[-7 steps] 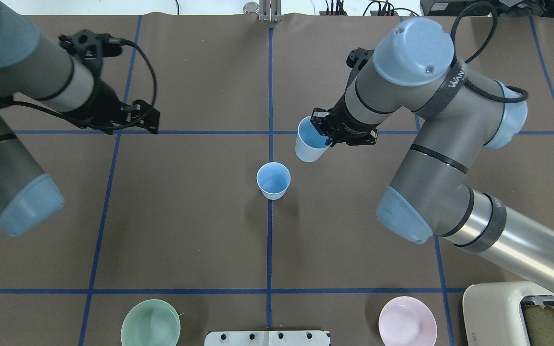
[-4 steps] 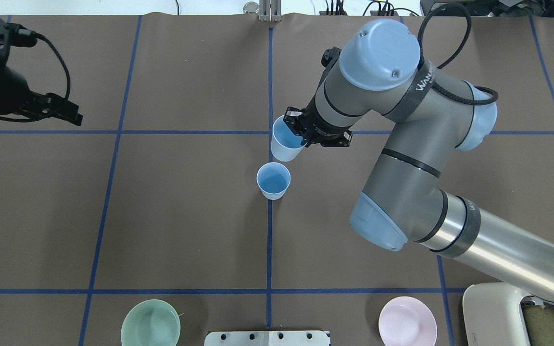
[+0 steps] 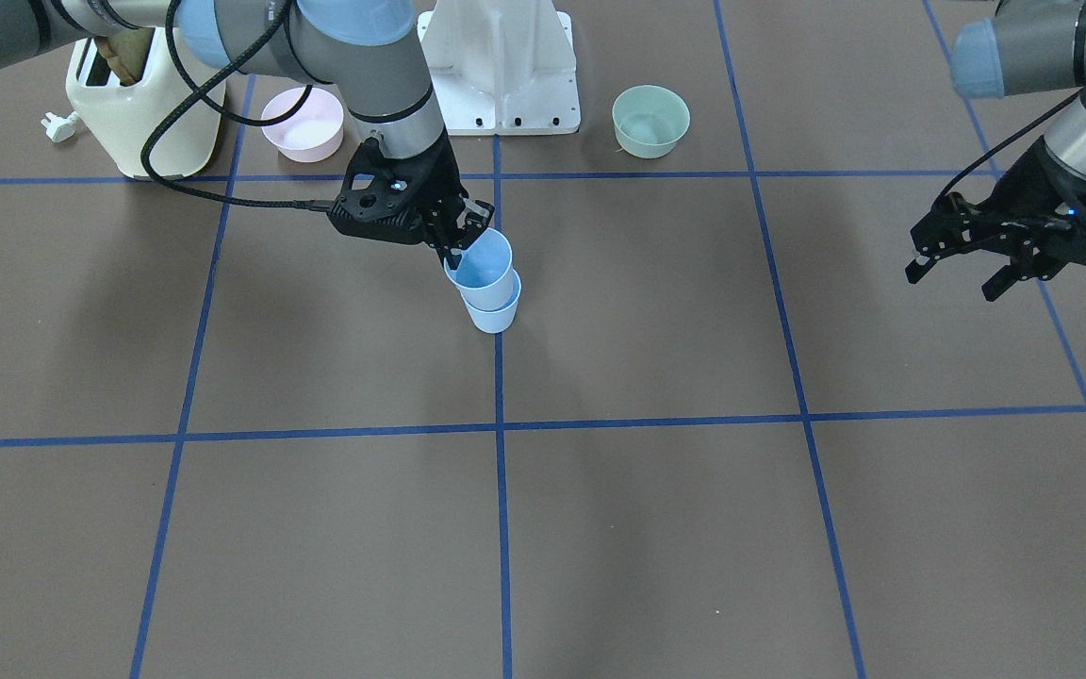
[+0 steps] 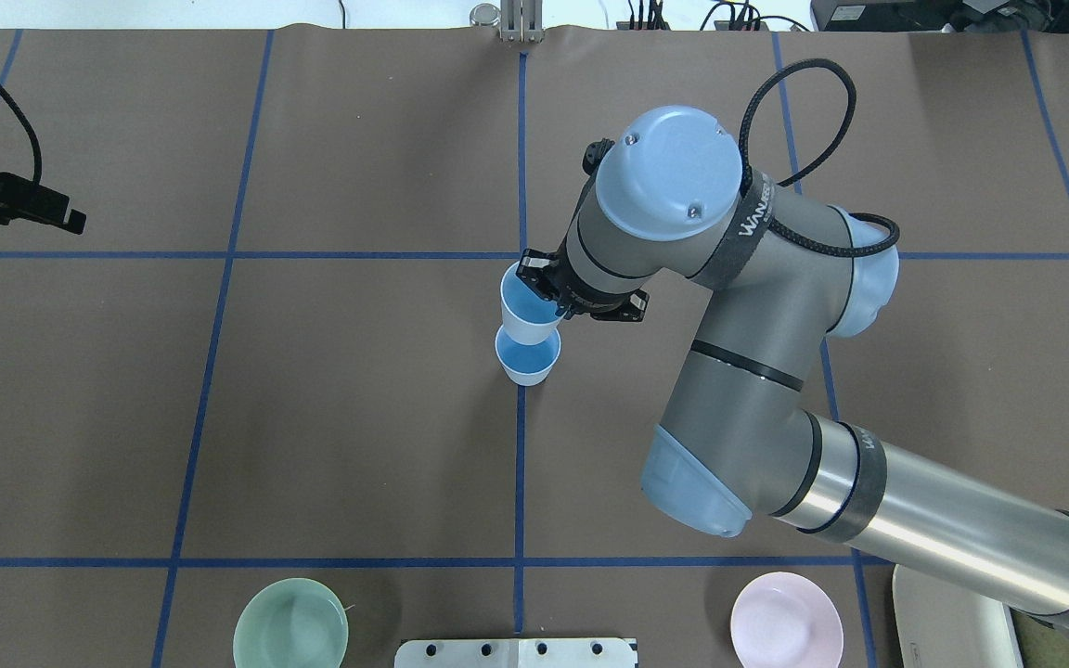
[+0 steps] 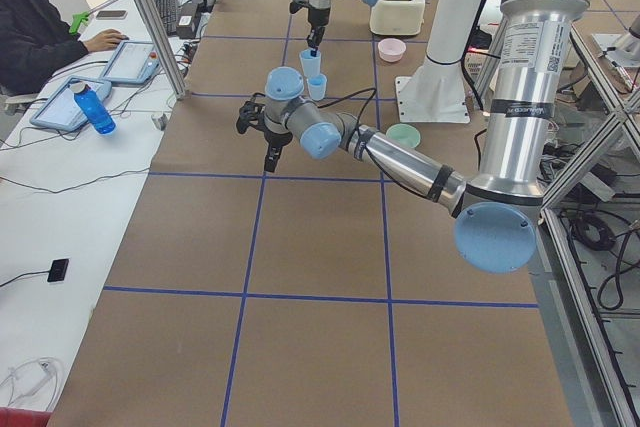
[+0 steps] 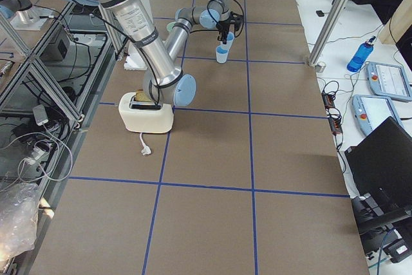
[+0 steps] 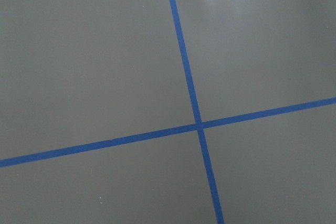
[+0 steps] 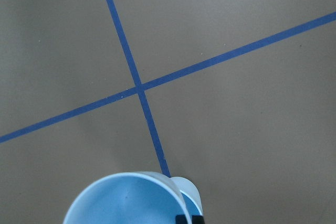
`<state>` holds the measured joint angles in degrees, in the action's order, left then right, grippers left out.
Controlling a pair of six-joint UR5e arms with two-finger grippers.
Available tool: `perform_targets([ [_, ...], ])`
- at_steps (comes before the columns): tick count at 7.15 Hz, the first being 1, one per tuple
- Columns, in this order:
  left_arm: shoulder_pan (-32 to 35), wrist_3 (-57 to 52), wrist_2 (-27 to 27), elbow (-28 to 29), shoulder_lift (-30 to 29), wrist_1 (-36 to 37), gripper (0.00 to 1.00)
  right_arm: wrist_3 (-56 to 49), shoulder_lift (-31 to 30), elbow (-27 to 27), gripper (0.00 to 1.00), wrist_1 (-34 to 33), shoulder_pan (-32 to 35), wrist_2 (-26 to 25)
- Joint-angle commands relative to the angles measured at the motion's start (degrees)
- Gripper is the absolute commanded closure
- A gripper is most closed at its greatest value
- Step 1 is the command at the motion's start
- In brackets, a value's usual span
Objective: Stack blue cups with both arms
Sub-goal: 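Lower the right gripper's cup into the standing blue cup and open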
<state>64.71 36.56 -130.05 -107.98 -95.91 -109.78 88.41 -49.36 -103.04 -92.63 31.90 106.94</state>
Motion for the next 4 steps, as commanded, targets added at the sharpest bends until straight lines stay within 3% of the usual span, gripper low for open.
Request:
perform_targets([
  [1,0.3,-0.2,-0.4,0.2,-0.1,0.1,0.03,0.8,-0.6,-0.5,1.0,0.1,-1.3,-1.0],
  [4,0.3,-0.1,-0.4,0.2,-0.1,0.1,0.03,0.8,-0.9,-0.4,1.0,0.2,-2.0,-1.6],
])
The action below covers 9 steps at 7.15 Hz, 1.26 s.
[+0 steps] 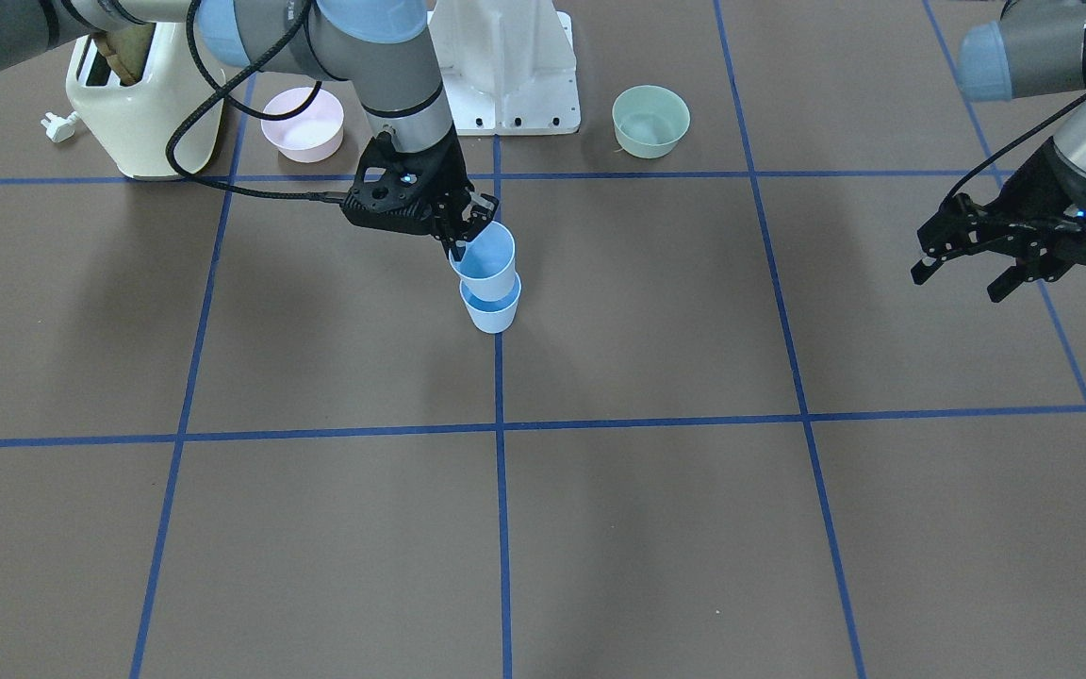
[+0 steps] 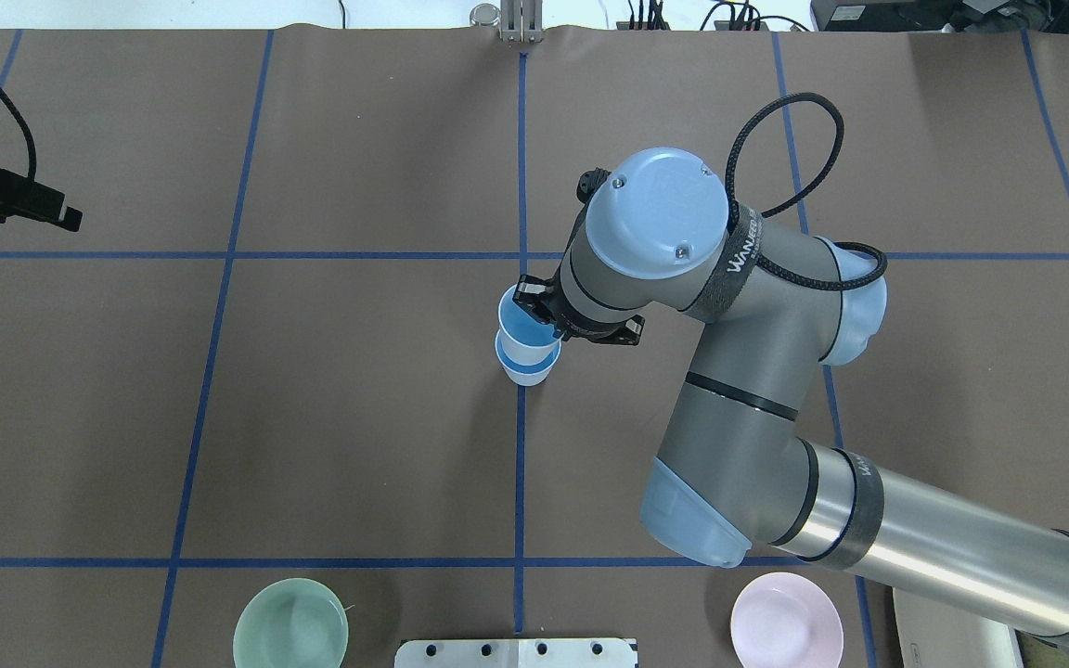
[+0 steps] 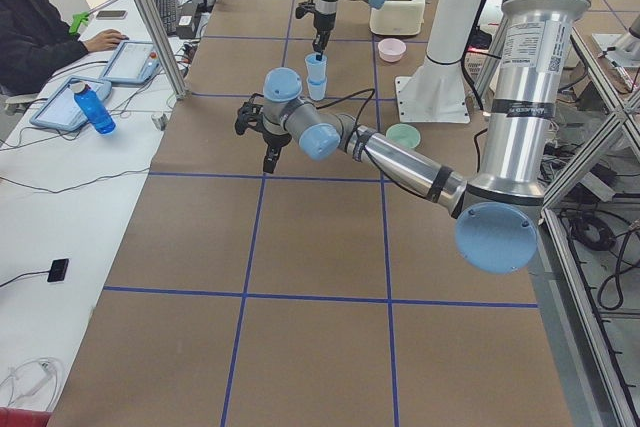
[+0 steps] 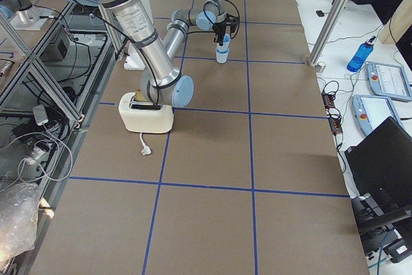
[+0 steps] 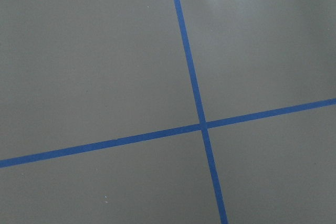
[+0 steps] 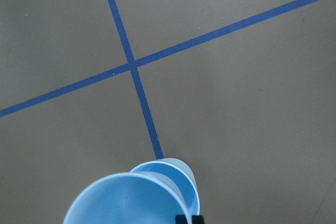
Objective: Stack blue cups with both arms
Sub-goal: 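Lower the right gripper's cup into the standing blue cup and open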
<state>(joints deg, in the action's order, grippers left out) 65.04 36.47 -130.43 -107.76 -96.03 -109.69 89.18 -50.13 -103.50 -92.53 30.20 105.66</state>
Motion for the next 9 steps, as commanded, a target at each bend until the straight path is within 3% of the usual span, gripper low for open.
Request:
perform_targets([
  [1,0.0,0.0,-0.1,0.0,0.2,0.0,0.03,0.0,-0.4,0.2,1.0,0.2,-0.4,-0.4],
  [9,0.0,0.1,-0.1,0.1,0.2,0.1,0.03,0.0,-0.2,0.4,0.97,0.4,-0.8,-1.6],
])
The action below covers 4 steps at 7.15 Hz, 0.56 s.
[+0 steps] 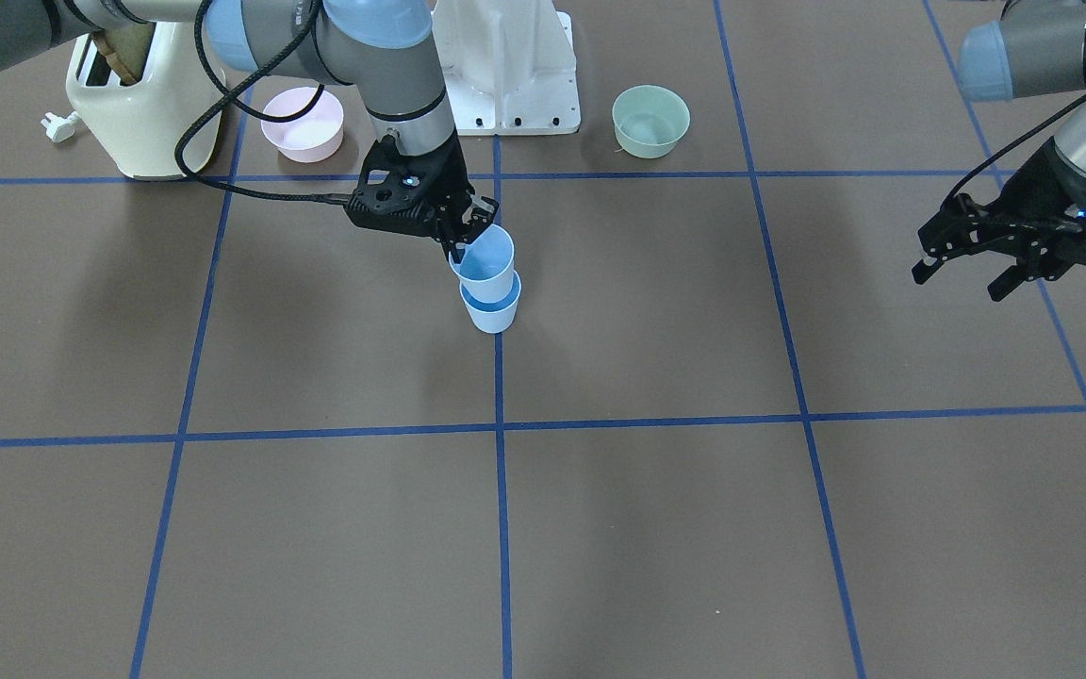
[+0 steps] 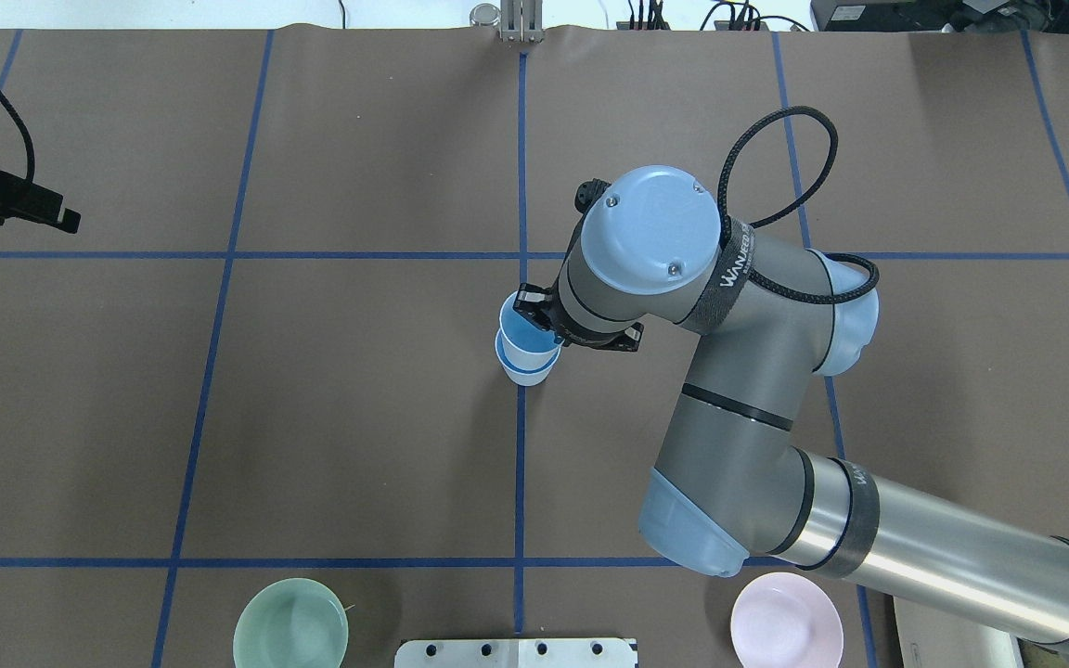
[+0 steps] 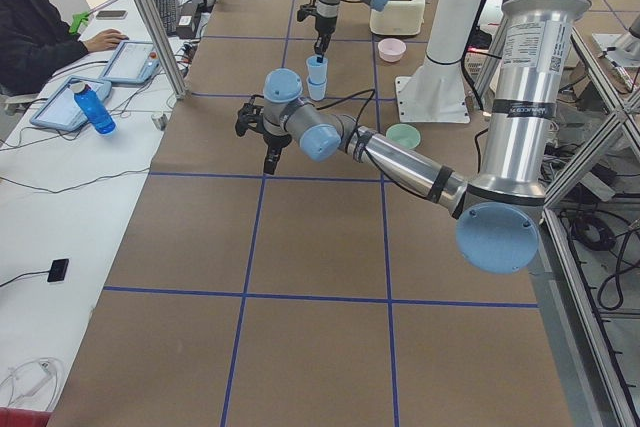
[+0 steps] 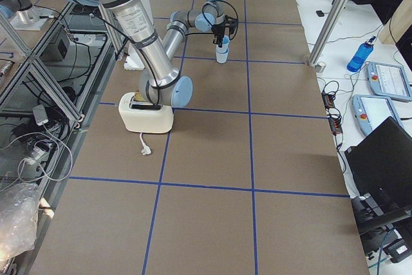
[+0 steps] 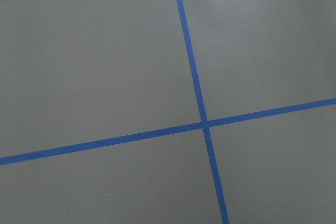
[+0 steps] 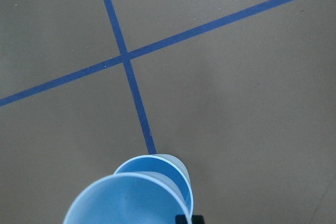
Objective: Stack blue cups with both arms
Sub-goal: 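Lower the right gripper's cup into the standing blue cup and open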
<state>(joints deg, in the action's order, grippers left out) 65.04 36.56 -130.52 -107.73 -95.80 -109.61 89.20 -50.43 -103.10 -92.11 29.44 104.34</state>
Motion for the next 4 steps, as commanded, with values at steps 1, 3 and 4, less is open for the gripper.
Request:
perform_targets([
  [1,0.0,0.0,0.0,0.3,0.0,-0.1,0.03,-0.2,0.2,-0.3,0.85,0.0,0.0,-0.6],
  [3,0.0,0.0,0.0,0.3,0.0,-0.2,0.03,-0.8,0.0,-0.4,0.0,0.0,0.0,-2.7],
  [4,0.0,0.0,0.0,0.3,0.0,-0.2,0.03,-0.9,-0.3,-0.4,0.0,0.0,0.0,-2.9],
])
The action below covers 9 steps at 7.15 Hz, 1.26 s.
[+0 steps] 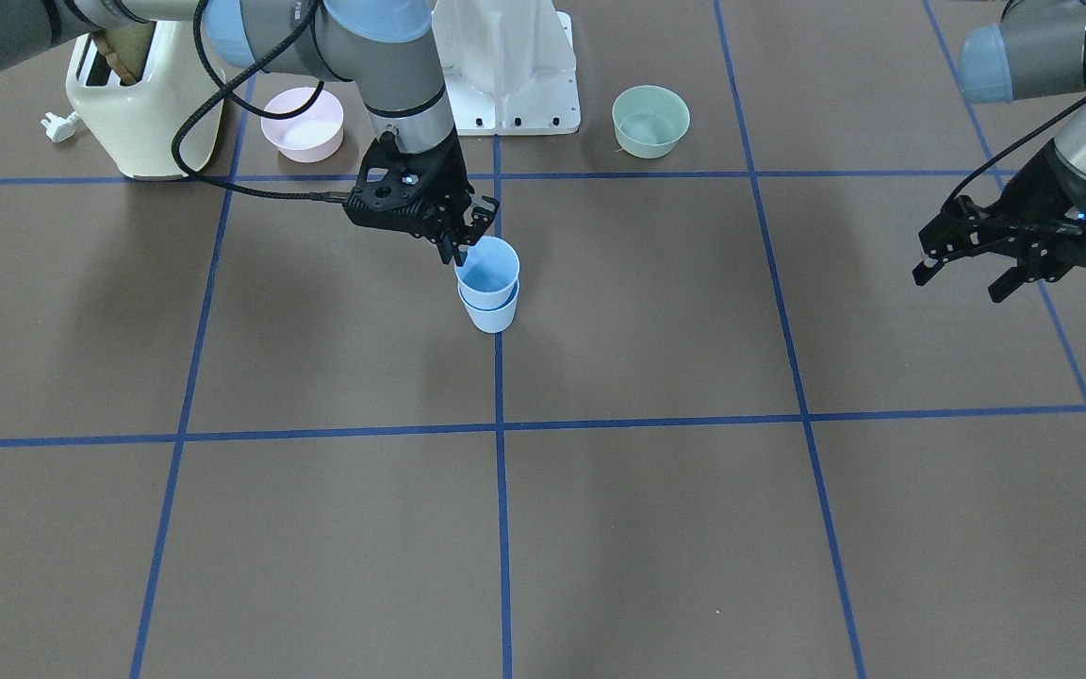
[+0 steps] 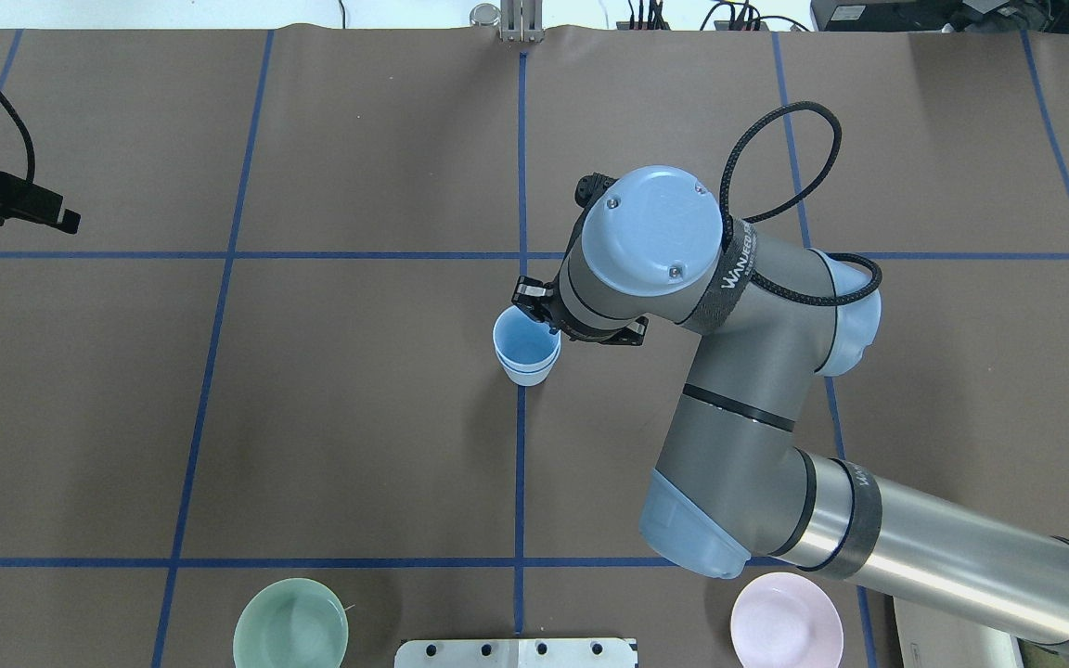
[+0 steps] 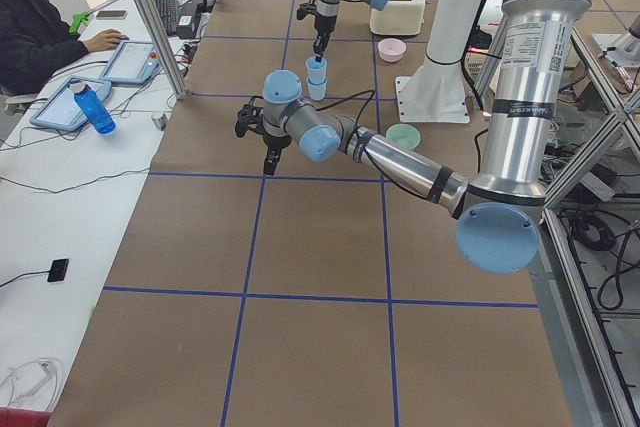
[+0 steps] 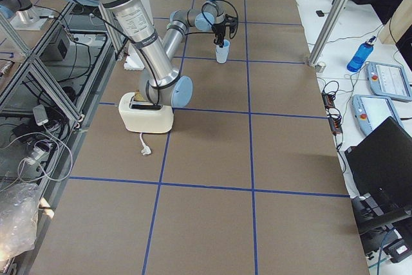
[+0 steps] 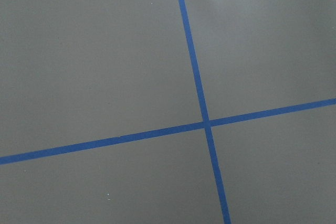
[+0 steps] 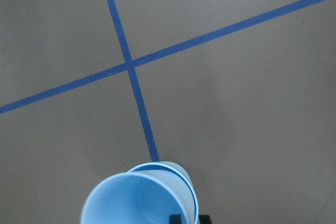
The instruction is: Stack blue cups with both arms
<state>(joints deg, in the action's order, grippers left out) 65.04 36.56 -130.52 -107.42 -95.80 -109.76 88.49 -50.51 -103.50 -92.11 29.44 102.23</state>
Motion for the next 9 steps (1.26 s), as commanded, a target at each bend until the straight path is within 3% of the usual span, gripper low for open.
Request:
perform_targets([
  [1,0.0,0.0,-0.1,0.0,0.0,0.0,0.03,-0.2,-0.2,0.0,0.0,0.0,0.0,-0.8],
  [3,0.4,-0.3,-0.2,0.0,0.0,0.0,0.03,-2.0,-0.2,0.0,0.0,0.0,1.9,-0.4],
  [4,1.7,-0.9,-0.2,0.1,-0.1,0.2,0.03,-7.9,-1.2,0.1,0.0,-0.3,5.1,0.9],
  [6,4.2,-5.5,-1.8,2.0,0.0,0.4,0.03,-23.4,-6.1,0.4,0.0,0.2,14.4,9.0],
  [9,12.8,-18.4,-8.7,8.1,1.2,0.4,0.03,-43.2,-13.2,1.4,0.0,0.1,26.5,18.0],
])
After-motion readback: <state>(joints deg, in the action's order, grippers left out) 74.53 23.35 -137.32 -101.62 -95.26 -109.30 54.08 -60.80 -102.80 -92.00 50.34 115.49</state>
